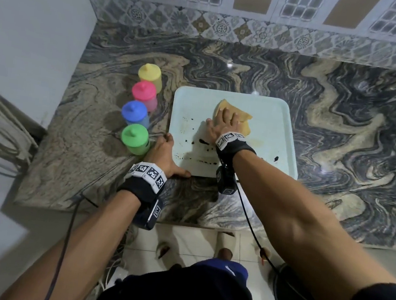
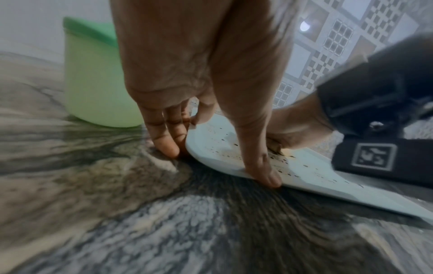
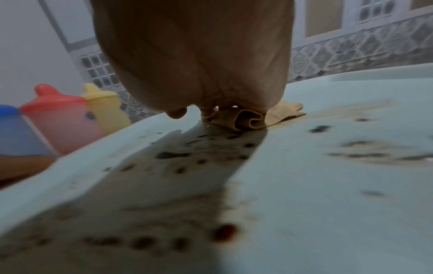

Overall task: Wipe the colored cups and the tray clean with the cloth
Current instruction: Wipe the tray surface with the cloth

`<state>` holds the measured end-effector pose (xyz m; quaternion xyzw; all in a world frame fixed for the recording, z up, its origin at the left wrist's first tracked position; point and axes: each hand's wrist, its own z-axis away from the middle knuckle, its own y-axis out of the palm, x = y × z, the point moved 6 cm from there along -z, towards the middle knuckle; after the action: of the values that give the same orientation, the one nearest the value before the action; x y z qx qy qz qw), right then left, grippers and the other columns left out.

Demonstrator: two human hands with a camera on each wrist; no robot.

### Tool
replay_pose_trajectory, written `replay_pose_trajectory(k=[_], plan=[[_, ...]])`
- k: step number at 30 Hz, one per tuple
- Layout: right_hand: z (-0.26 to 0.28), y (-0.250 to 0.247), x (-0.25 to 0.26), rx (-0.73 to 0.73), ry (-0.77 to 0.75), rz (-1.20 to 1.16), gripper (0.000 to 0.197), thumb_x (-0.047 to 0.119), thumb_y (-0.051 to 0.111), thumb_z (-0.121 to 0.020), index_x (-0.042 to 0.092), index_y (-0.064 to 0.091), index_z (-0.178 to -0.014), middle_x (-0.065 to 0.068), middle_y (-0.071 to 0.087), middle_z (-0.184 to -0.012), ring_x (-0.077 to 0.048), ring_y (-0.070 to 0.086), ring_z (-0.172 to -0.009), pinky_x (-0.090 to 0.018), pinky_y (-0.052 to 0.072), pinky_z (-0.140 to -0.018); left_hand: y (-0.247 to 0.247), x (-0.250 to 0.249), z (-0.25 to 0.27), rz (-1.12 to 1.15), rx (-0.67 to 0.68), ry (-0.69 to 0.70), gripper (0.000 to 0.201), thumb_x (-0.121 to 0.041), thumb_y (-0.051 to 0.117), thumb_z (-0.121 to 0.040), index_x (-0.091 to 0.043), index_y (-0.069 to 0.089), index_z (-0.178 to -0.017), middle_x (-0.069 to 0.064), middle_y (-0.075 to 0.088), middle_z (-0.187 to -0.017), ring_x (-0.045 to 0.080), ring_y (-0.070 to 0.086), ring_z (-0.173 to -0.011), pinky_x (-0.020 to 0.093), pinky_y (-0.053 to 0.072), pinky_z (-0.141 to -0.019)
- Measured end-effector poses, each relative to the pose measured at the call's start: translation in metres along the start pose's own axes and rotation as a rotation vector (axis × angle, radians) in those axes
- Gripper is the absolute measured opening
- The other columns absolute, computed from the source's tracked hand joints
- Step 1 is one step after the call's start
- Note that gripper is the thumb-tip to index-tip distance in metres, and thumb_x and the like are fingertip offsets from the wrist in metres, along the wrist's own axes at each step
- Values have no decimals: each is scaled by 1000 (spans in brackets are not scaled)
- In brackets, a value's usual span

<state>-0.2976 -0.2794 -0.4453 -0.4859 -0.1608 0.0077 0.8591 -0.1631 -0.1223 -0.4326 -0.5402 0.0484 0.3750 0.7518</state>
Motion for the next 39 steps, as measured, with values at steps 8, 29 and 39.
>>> replay_pose_trajectory(k=[8,29,39], plan=[[4,23,79,-3,-279,98,61,36,27,-105,16,8,-160,-5,2,-168,-36,-6,-154,-50,4,-123,-2,1,1,18,-12,51,120,-47,95,-41,-11,41,-142,14,49,-128,30,47,-123,33,39,-103],[41,35,11,59,-402,275,57,41,15,-109,23,0,-160,2,-9,-168,-25,-12,-154,-43,-2,-125,1,-11,1,-110,98,-55,141,-43,92,-57,6,-1,-150,29,23,-148,42,35,-136,41,35,-111],[-13,23,-87,52,-161,191,103,73,-16,-72,21,-1,-160,-1,-7,-168,-28,-13,-154,-52,0,-124,3,-13,-4,-169,93,-65,135,-41,91,-58,9,4,-148,30,28,-145,42,36,-134,42,34,-110]])
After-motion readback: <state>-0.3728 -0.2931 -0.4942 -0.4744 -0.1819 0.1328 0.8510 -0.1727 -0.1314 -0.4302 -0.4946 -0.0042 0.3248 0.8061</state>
